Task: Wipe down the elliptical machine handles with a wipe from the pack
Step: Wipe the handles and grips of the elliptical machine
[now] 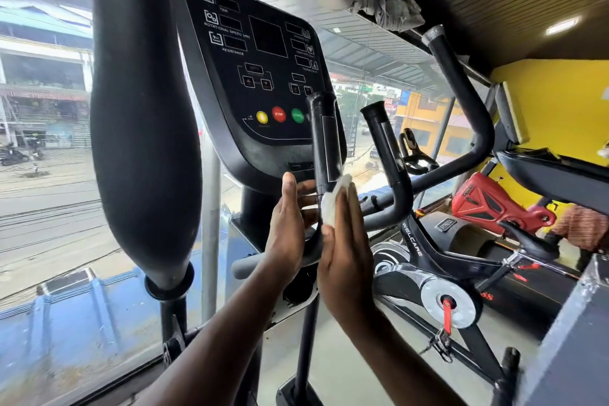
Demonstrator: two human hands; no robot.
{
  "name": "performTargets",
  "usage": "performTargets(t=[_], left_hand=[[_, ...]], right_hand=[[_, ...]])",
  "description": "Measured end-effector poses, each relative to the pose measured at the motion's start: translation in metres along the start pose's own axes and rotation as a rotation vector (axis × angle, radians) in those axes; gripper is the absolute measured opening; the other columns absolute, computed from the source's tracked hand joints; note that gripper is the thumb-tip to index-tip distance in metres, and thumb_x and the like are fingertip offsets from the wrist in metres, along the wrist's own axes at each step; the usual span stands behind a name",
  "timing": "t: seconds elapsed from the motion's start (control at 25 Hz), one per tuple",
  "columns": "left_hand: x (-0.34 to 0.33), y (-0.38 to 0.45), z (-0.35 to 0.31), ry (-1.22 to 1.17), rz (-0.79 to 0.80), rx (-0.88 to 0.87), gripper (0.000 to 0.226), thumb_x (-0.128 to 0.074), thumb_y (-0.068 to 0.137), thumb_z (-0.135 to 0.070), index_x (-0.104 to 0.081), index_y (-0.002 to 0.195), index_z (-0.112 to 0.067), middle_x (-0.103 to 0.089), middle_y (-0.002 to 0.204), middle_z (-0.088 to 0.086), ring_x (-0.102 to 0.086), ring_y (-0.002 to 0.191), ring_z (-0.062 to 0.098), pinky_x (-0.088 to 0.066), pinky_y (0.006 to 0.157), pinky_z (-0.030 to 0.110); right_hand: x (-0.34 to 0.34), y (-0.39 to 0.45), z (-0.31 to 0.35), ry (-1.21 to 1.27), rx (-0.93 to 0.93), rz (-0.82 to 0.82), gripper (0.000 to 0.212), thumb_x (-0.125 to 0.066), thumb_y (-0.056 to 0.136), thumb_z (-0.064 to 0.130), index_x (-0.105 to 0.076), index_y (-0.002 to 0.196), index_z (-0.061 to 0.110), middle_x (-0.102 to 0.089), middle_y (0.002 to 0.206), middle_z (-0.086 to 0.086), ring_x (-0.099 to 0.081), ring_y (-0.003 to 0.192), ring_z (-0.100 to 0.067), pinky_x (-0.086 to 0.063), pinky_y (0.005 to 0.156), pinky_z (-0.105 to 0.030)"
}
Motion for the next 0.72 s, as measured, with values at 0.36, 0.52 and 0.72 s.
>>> performTargets(t=[0.36,0.52,0.72], left_hand=[[0.000,-0.001,0.003,0.025,0.083,0.064,0.062,-0.033,0.084,-0.077,-0.074,0.087,-0.031,-0.076,0.092,-0.002,-0.069,0.099,0.015,-0.052,0.088,0.033],[0.003,-0.002,0.003,0.023,0.053,-0.014,0.063,-0.033,0.086,-0.073,-0.074,0.090,-0.025,-0.076,0.087,0.003,-0.071,0.082,0.016,-0.051,0.076,0.035],[0.001,-0.006,0.001,0.065,0.010,-0.053,0.052,-0.032,0.099,-0.055,-0.073,0.084,-0.026,-0.066,0.065,-0.008,-0.056,0.055,0.002,-0.041,0.056,0.022]], right_hand=[[-0.021,0.005,0.017,-0.303,0.301,0.163,0.043,-0.031,0.096,0.011,-0.054,0.133,0.010,-0.045,0.147,-0.001,-0.025,0.145,-0.026,-0.031,0.110,-0.054],[0.003,-0.027,-0.003,0.016,0.300,0.043,0.039,-0.040,0.093,-0.003,-0.054,0.129,-0.002,-0.051,0.140,-0.011,-0.039,0.138,-0.028,-0.040,0.105,-0.054],[0.004,-0.004,-0.010,0.204,-0.105,-0.150,0.038,-0.037,0.101,0.012,-0.051,0.133,-0.003,-0.045,0.144,-0.017,-0.042,0.137,-0.019,-0.039,0.107,-0.023]])
Point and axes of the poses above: each hand's wrist, its own y-axis towards the middle knuckle, its own x-axis out of the back of the hand, z = x × y, the point moved 8 cm from there along y, towards the middle knuckle
